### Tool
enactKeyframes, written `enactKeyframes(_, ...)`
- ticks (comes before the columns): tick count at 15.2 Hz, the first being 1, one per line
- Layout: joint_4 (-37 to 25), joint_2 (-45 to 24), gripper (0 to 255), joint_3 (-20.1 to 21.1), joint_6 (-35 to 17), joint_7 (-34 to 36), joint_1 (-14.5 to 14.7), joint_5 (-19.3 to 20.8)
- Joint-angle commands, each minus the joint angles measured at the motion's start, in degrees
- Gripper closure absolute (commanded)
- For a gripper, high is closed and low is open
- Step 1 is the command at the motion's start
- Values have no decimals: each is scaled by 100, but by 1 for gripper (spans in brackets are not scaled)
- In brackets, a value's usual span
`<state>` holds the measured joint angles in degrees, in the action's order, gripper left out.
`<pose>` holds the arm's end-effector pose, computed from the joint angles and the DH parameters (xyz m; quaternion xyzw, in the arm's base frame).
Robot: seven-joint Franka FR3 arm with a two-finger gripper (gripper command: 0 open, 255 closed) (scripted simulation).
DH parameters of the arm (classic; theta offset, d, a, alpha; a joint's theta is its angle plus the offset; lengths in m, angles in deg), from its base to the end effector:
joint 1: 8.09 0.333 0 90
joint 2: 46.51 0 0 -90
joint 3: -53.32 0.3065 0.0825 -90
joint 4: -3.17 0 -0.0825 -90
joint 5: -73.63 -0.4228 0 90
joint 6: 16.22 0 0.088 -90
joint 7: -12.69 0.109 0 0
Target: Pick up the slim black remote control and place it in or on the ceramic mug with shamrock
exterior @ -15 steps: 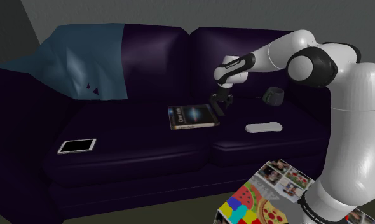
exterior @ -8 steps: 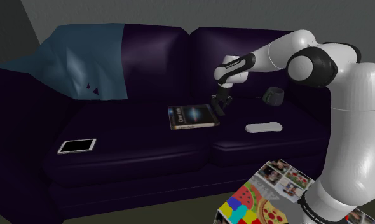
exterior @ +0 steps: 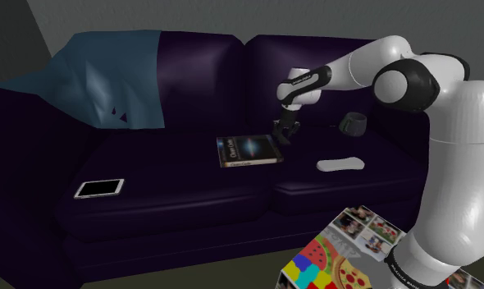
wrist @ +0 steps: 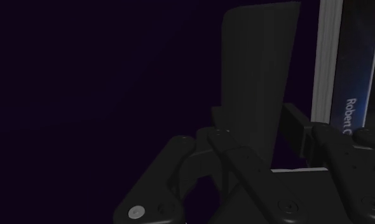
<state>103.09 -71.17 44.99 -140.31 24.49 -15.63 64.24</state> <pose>0.6628 -0.1743 0.2982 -0.9601 0.2772 -0.0002 0.0375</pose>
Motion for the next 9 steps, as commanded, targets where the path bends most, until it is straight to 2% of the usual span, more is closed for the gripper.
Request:
enactKeyframes(1,-64,67,255,-8,131,26,7,21)
enactKeyframes(9,-333,316,255,-38,642,100,18,93)
